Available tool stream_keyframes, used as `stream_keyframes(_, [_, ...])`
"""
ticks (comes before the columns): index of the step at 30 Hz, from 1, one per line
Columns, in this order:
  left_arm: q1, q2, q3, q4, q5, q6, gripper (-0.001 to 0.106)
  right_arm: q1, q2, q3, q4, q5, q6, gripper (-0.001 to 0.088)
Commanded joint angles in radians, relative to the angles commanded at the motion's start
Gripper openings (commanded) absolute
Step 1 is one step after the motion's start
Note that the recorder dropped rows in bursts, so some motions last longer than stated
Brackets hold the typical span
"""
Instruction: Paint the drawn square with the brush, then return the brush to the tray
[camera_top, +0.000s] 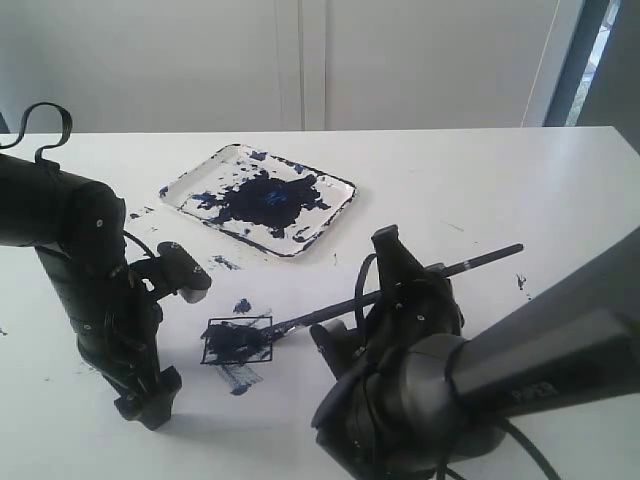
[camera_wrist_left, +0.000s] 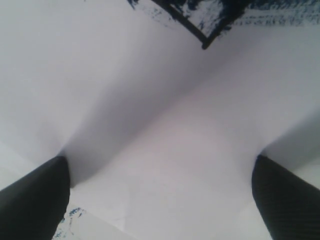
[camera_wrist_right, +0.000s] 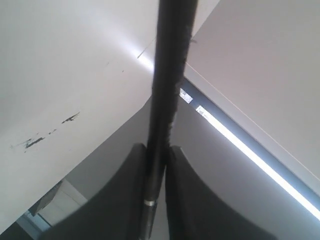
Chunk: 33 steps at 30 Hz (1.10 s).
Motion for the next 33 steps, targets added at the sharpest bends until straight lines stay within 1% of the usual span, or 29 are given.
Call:
stream_keyframes(3, [0.0,0.0,0.0,0.0,0.0,0.0,0.099,-0.021,0.003,-0.015,-0.005,0.0,0.02,0.0])
stream_keyframes(7, [0.0,0.0,0.0,-0.002,-0.004,0.0,0.099,-0.032,0.003,-0.042,-0.008,0.0,0.042,0.0])
stream_keyframes(19, [0.0,0.0,0.0,-0.008,-0.004,0.0,0.099,-0.032,0.003,-0.052,-0.017,0.0,0.042,0.0])
stream_keyframes(23, [0.0,0.0,0.0,-0.008,-0.004,0.0,0.099,-0.032,0.037,-0.055,-0.026,0.0,0.042,0.0])
stream_keyframes(26, [0.0,0.0,0.0,-0.008,-0.004,0.0,0.099,-0.032,0.05,-0.055,-0.036,0.0,0.083,0.0])
stream_keyframes(33, [0.0,0.0,0.0,-0.008,-0.007,0.002,0.099,-0.03,0.048,-0.055,0.042,0.0,0.058,0.0])
